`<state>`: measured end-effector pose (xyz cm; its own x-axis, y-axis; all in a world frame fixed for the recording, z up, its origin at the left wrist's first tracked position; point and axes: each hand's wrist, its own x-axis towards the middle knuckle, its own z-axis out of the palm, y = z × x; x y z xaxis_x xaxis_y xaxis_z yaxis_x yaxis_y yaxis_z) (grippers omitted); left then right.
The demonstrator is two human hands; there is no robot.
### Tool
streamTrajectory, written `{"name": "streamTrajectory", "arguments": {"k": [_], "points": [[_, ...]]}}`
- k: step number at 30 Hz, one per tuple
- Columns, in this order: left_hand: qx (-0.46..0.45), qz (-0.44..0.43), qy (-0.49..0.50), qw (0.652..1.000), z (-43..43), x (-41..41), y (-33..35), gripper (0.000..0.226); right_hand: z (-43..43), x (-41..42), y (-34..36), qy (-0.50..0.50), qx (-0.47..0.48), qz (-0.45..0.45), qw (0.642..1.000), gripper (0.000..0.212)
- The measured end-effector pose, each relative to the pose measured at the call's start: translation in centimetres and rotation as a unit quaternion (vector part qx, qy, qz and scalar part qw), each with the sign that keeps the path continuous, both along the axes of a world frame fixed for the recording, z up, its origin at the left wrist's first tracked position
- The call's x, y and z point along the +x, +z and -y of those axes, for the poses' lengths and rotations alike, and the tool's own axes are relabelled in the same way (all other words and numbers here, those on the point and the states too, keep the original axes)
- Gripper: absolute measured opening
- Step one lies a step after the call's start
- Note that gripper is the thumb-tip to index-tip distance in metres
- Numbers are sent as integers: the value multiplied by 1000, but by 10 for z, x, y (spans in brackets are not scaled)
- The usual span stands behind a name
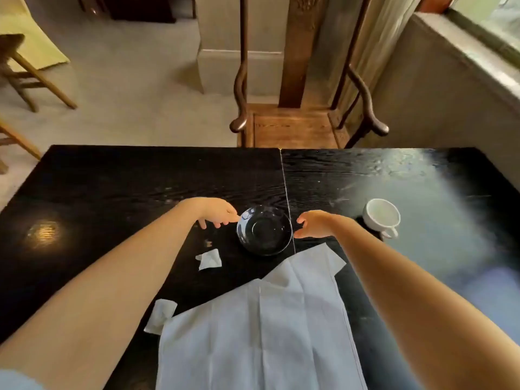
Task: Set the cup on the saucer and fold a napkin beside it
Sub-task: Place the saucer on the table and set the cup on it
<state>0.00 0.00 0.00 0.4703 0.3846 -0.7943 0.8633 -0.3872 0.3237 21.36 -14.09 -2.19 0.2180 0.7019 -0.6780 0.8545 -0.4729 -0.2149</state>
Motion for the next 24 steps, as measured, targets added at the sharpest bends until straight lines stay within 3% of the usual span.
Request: {"name": "streamTrajectory", "arguments": {"k": [8,11,15,18,24], "points": [[35,-9,54,998,2,6,-70,60,-13,-4,-69,-69,34,-32,997,61],[24,29,127,991,3,12,-91,62,-19,-2,-91,-98,69,-37,992,54],[-24,103,238,965,8,22,-105,59,-23,1,-105,-135,94,-53,985,53],[1,129,278,952,12,26,-113,54,-24,3,-109,-162,99,-81,978,58],[-47,175,384,905,18,30,-112,48,-23,-1,-110,-226,110,-112,962,44]]}}
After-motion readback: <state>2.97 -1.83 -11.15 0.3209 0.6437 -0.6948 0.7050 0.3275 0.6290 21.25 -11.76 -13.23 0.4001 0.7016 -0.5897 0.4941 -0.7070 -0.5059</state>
